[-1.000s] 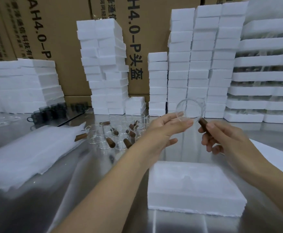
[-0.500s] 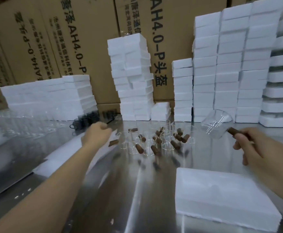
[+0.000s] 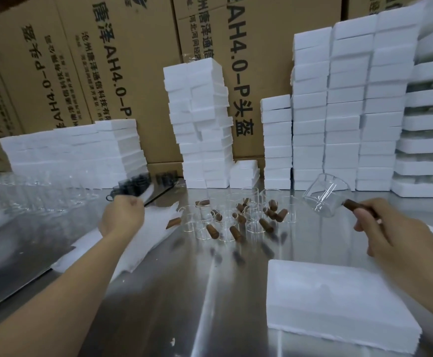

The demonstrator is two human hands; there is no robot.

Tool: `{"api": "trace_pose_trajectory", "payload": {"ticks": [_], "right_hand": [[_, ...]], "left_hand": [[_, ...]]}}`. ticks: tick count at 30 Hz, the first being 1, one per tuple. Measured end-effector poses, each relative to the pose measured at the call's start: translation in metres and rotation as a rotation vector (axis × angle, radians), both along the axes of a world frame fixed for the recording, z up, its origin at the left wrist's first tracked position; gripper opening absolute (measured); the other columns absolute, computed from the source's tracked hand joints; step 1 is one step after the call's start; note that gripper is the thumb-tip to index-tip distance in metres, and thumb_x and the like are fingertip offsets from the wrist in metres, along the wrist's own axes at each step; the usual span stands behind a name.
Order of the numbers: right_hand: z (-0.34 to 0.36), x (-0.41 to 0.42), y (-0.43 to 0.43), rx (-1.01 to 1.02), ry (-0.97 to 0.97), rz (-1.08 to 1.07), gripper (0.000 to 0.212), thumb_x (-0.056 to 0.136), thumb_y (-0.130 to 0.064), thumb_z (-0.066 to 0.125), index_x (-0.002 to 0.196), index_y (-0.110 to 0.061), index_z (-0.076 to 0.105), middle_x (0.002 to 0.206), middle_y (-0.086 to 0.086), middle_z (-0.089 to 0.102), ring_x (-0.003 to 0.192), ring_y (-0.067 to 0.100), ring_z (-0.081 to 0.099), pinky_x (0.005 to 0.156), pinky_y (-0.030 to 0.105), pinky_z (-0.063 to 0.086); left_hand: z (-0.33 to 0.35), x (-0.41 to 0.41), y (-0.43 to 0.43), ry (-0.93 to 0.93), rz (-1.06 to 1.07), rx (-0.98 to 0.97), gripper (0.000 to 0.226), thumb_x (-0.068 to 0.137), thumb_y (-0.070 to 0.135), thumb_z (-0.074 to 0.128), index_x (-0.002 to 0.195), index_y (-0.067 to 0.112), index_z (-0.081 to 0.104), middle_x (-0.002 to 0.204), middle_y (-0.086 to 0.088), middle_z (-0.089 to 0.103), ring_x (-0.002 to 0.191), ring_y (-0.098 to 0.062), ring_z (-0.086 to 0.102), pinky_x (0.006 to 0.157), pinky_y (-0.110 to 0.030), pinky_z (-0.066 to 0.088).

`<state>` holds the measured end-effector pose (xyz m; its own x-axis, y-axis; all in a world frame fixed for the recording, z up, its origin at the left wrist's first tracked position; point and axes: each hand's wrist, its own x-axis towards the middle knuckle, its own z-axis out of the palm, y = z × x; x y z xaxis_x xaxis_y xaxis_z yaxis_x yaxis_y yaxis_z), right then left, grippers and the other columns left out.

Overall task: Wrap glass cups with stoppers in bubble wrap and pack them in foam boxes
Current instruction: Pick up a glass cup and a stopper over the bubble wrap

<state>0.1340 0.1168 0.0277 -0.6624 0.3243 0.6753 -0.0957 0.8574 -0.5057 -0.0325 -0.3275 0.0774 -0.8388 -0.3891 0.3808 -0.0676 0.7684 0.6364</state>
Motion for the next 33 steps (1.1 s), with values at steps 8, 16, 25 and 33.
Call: {"api": "trace_pose_trajectory", "payload": {"ticks": [8, 16, 25, 33], "right_hand": [[0.003, -0.005, 0.000, -0.293, 0.093, 0.027, 0.019, 0.111, -0.040, 0.040, 0.102, -0.031, 0.054, 0.092, -0.015, 0.068, 0.051, 0.008, 0.065, 0.060, 0.037, 0.046], [0.015, -0.003, 0.008, -0.665, 0.224, 0.005, 0.027, 0.113, -0.043, 0.033, 0.111, -0.021, 0.049, 0.101, -0.009, 0.075, 0.048, 0.013, 0.062, 0.059, 0.034, 0.041], [0.019, -0.009, 0.014, -0.983, 0.259, 0.097, 0.024, 0.112, -0.040, 0.039, 0.100, -0.024, 0.052, 0.082, -0.011, 0.078, 0.044, 0.009, 0.055, 0.062, 0.031, 0.043], [0.019, -0.007, 0.014, -0.944, 0.269, 0.064, 0.024, 0.112, -0.040, 0.037, 0.104, -0.023, 0.051, 0.079, -0.014, 0.076, 0.043, 0.009, 0.054, 0.069, 0.038, 0.043]], "left_hand": [[0.033, 0.047, 0.137, 0.460, -0.502, 0.182, 0.023, 0.109, 0.031, 0.060, 0.120, 0.032, 0.080, 0.123, 0.019, 0.076, 0.117, -0.002, 0.066, 0.096, -0.025, 0.050], [-0.021, 0.108, 0.253, 0.379, -1.065, -0.173, 0.020, 0.105, 0.033, 0.060, 0.112, 0.032, 0.079, 0.110, 0.018, 0.074, 0.106, -0.002, 0.065, 0.097, -0.039, 0.053], [-0.041, 0.112, 0.254, 0.414, -1.130, -0.377, 0.010, 0.101, 0.038, 0.069, 0.104, 0.033, 0.077, 0.101, 0.017, 0.073, 0.097, -0.005, 0.063, 0.090, -0.038, 0.050], [-0.040, 0.103, 0.250, 0.459, -0.940, -0.064, 0.003, 0.101, 0.033, 0.070, 0.098, 0.034, 0.070, 0.097, 0.017, 0.058, 0.093, -0.004, 0.055, 0.077, -0.031, 0.049]]}}
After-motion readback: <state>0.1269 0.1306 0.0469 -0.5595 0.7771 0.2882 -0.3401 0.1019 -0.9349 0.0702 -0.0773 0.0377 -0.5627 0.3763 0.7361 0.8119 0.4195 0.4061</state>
